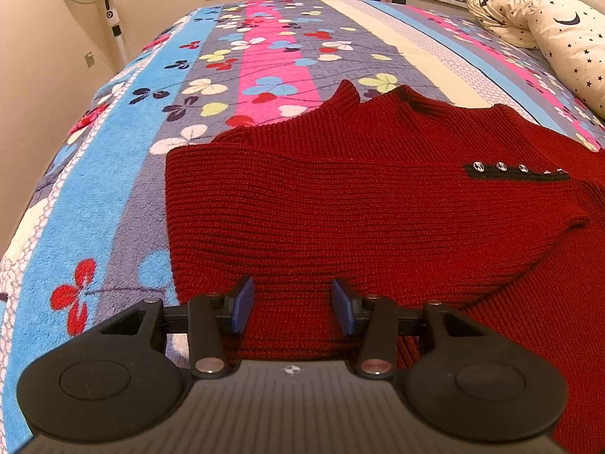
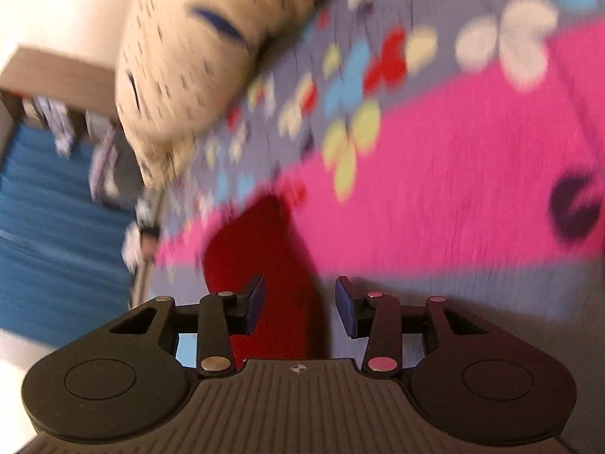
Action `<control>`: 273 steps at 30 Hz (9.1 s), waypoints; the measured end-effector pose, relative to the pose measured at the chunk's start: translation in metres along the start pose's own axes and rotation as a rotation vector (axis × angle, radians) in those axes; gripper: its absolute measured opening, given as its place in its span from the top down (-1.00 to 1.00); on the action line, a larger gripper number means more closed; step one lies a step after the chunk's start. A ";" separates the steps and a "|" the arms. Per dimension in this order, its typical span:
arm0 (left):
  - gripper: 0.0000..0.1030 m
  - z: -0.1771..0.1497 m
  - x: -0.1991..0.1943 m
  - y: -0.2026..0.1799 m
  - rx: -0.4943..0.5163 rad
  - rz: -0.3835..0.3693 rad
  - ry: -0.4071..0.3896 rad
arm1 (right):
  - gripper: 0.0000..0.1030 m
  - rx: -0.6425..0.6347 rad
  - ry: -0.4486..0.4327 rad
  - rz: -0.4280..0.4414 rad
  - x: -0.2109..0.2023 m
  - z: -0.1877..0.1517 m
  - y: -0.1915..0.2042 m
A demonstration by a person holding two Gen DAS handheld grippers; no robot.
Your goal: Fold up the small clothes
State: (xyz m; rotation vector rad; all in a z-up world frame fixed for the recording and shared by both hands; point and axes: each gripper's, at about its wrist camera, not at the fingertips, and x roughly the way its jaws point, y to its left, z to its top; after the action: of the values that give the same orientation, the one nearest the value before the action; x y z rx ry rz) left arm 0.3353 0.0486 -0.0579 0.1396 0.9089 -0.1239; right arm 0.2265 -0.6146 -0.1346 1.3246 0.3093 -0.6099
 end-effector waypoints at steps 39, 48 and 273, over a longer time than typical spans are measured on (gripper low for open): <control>0.02 0.000 0.003 -0.003 -0.004 0.004 0.001 | 0.73 -0.156 -0.111 0.228 -0.002 0.005 0.058; -0.03 0.010 -0.008 0.016 -0.142 -0.013 -0.010 | 0.74 -1.117 -0.142 0.568 -0.126 -0.172 0.221; 0.88 -0.120 -0.208 0.139 -0.535 -0.336 -0.019 | 0.85 -0.771 0.556 0.042 -0.228 -0.066 0.059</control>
State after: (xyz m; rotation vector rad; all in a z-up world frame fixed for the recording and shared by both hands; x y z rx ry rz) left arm 0.1388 0.2164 0.0438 -0.5122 0.9123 -0.1883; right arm 0.0854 -0.4896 0.0210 0.7179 0.8707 -0.0386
